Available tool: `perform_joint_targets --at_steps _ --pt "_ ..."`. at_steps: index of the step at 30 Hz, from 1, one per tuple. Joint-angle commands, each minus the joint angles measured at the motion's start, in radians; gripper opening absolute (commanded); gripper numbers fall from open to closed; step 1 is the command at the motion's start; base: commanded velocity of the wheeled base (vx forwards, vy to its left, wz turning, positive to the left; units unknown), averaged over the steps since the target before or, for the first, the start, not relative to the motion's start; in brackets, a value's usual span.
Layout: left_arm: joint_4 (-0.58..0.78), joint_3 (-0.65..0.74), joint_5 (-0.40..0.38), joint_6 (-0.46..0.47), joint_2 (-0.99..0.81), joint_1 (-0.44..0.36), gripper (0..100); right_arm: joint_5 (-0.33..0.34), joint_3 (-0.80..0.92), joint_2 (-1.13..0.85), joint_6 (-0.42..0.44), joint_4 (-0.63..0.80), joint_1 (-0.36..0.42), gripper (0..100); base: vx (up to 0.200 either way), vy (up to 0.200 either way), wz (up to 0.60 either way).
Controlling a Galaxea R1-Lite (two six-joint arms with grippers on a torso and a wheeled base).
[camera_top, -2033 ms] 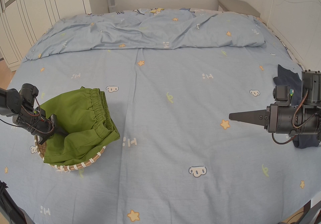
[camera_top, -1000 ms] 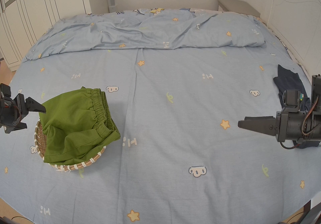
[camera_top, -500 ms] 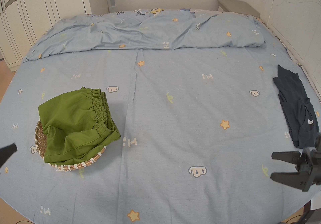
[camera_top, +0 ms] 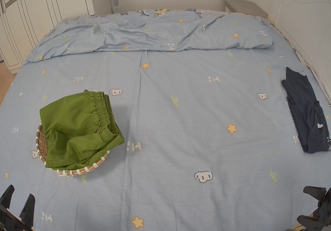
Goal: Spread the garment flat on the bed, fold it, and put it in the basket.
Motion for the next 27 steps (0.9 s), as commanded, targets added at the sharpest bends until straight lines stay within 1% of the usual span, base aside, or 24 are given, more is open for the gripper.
perform_joint_targets --at_steps 1,2,3,4,5,7,8,10,12,14,15,16,20,21,22,23,27 --pt "-0.115 0.166 0.011 0.115 -0.126 -0.004 100 -0.103 0.082 -0.288 -0.02 0.099 -0.186 100 0.0 0.0 0.0" --pt "-0.116 0.167 0.012 0.118 -0.126 -0.004 100 -0.125 0.082 -0.325 -0.026 0.093 -0.189 100 0.0 0.0 0.0" --pt "-0.116 0.167 0.012 0.12 -0.126 -0.002 100 -0.156 0.084 -0.321 -0.029 0.09 -0.184 100 0.0 0.0 0.0" --pt "-0.116 0.167 0.012 0.123 -0.126 -0.002 100 -0.165 0.085 -0.319 -0.028 0.088 -0.184 100 0.0 0.0 0.0" --pt "-0.093 0.172 0.011 0.154 -0.124 -0.002 100 -0.22 0.084 -0.316 -0.023 0.087 -0.183 100 0.0 0.0 0.0" --pt "-0.082 0.17 0.009 0.172 -0.126 -0.004 100 -0.257 0.087 -0.316 -0.029 0.084 -0.183 100 0.0 0.0 0.0" --pt "-0.082 0.17 0.009 0.172 -0.126 -0.004 100 -0.258 0.088 -0.316 -0.029 0.082 -0.183 100 0.0 0.0 0.0" --pt "-0.082 0.172 0.009 0.173 -0.124 -0.004 100 -0.318 0.102 -0.316 -0.055 0.055 -0.183 100 0.0 0.0 0.0" --pt "-0.082 0.17 0.011 0.169 -0.124 -0.005 100 -0.444 0.122 -0.316 -0.089 -0.004 -0.183 100 0.0 0.0 0.0" --pt "-0.082 0.17 0.009 0.167 -0.124 -0.005 100 -0.559 0.122 -0.316 -0.105 0.004 -0.183 100 0.0 0.0 0.0" --pt "-0.082 0.17 0.008 0.167 -0.124 -0.005 100 -0.603 0.122 -0.316 -0.108 0.009 -0.183 100 0.0 0.0 0.0" --pt "-0.082 0.17 0.008 0.166 -0.124 -0.005 100 -0.62 0.122 -0.316 -0.112 0.009 -0.183 100 0.0 0.0 0.0" --pt "-0.082 0.17 0.008 0.166 -0.124 -0.005 100 -0.62 0.122 -0.316 -0.124 0.012 -0.183 100 0.0 0.0 0.0" --pt "-0.082 0.17 0.008 0.166 -0.124 -0.005 100 -0.63 0.122 -0.316 -0.206 0.035 -0.183 100 0.0 0.0 0.0" --pt "-0.082 0.17 0.008 0.167 -0.124 -0.005 100 -0.623 0.122 -0.316 -0.233 0.051 -0.183 100 0.0 0.0 0.0" --pt "-0.082 0.17 0.008 0.167 -0.124 -0.005 100 -0.617 0.122 -0.316 -0.241 0.058 -0.183 100 0.0 0.0 0.0" --pt "-0.082 0.17 0.008 0.167 -0.124 -0.005 100 -0.614 0.122 -0.316 -0.207 0.071 -0.183 100 0.0 0.0 0.0"
